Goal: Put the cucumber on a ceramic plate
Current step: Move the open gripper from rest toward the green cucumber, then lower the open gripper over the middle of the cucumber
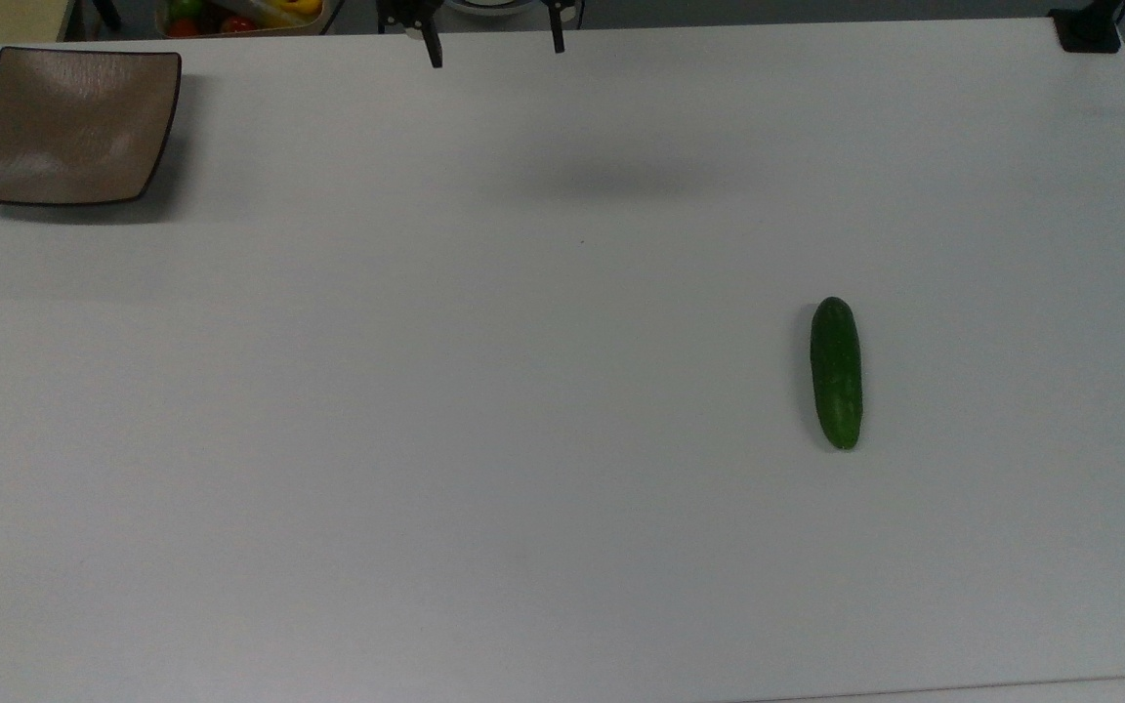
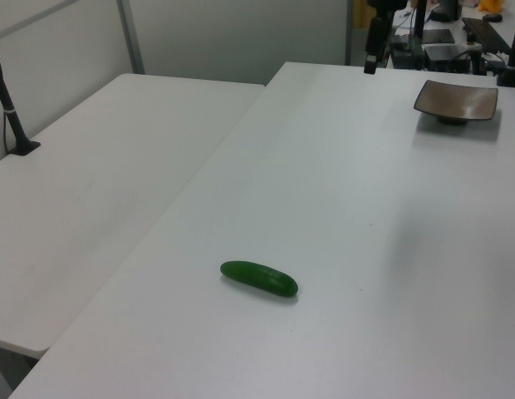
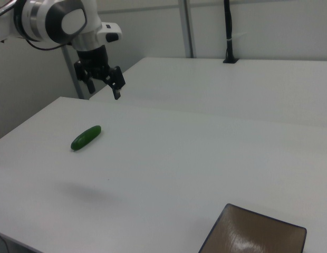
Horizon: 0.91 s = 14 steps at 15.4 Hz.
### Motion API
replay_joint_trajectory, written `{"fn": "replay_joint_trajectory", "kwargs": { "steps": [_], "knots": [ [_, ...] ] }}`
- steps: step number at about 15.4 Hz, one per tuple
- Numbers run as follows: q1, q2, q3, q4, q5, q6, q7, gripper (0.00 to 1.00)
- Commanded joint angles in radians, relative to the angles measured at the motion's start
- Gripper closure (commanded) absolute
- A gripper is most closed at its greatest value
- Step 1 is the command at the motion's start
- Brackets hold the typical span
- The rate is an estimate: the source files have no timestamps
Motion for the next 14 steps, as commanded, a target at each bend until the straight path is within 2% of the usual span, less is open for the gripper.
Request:
{"fn": "replay_joint_trajectory", "kwargs": {
  "steps": [1,4,9,14],
  "knots": [
    [0.083,0.077,0.007,0.096,-0.019,0.000,0.140,0.00],
    [0.145,0.148,0.016,0.161,-0.032,0.009,0.237,0.00],
    [0.238,0.226,0.031,0.166,-0.084,0.182,0.416,0.00],
    [0.309,0.332,0.033,0.164,-0.117,0.349,0.502,0.00]
  ]
}}
